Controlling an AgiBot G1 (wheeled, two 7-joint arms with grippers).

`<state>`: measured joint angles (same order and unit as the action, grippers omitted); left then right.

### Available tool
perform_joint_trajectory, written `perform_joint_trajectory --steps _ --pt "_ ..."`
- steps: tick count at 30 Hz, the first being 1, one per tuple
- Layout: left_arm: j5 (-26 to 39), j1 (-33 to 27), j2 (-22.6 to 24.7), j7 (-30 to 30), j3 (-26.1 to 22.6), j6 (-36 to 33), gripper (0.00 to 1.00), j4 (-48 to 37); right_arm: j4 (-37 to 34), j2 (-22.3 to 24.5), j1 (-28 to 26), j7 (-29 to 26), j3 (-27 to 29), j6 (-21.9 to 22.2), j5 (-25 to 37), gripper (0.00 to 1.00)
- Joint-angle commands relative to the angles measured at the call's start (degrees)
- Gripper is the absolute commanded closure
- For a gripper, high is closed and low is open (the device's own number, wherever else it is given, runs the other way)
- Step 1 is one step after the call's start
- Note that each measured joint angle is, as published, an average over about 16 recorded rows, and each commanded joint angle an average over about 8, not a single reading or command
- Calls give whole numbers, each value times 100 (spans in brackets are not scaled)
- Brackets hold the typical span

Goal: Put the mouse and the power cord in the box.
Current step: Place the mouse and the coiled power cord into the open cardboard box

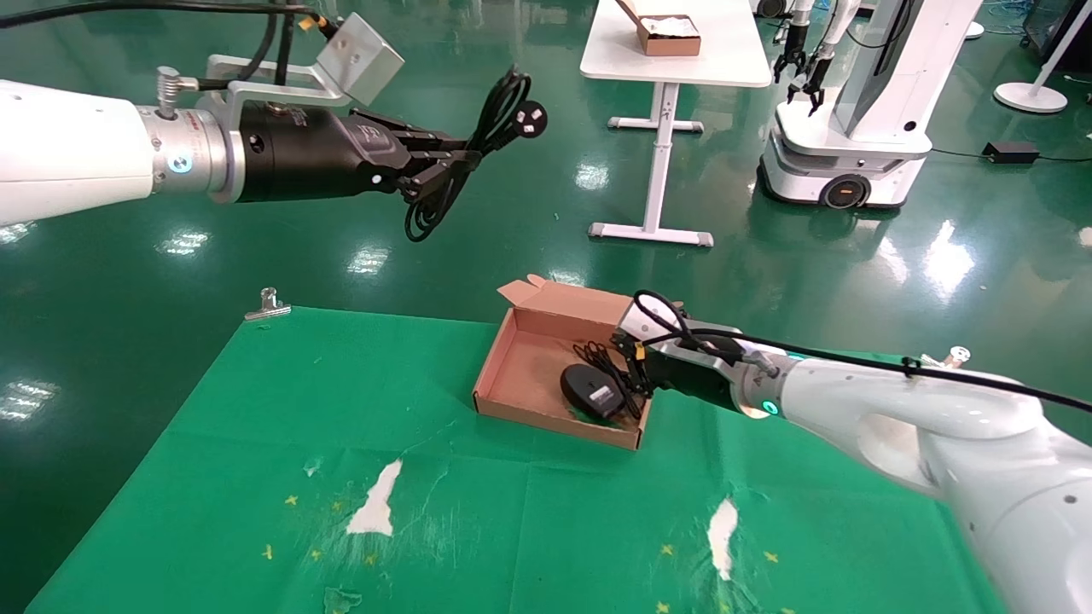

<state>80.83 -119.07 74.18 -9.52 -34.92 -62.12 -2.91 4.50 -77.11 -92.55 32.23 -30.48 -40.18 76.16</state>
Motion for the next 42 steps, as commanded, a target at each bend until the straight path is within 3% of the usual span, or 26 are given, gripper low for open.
perform_joint_trajectory --steps 1,6,9,17,21,25,30,31,38,39,42 --pt "47 -3 21 -24 -31 -30 100 28 41 0 4 -49 -22 26 -5 0" --pt "191 293 270 -265 -131 234 100 286 -14 263 -196 49 -7 -59 -41 0" --pt "272 591 384 -369 -215 511 100 627 -20 574 -382 130 22 -325 -79 0" --pt "626 1469 455 -595 -1003 972 100 2149 183 1877 -1162 246 153 -1928 -269 0" --pt "717 1768 445 -678 -1532 1052 100 2767 260 2448 -1615 213 142 -2422 -236 0" --pt "637 1970 444 -412 -1931 1238 100 3035 327 2895 -2011 86 78 -2612 -114 0" --pt "563 2067 454 360 -2380 1812 99 3066 529 3394 -2416 -236 -74 -2929 134 0" --pt "581 2063 456 532 -2483 1966 93 3067 594 3487 -2481 -322 -112 -3005 193 0" --pt "745 1976 458 1452 -3213 2680 7 3309 1181 3908 -2552 -1008 -283 -3428 418 0" --pt "749 1966 457 1553 -3303 2718 0 3357 1282 3924 -2506 -1111 -288 -3491 405 0" --pt "750 1929 454 1807 -3538 2810 0 3472 1606 3919 -2328 -1388 -288 -3702 319 0"
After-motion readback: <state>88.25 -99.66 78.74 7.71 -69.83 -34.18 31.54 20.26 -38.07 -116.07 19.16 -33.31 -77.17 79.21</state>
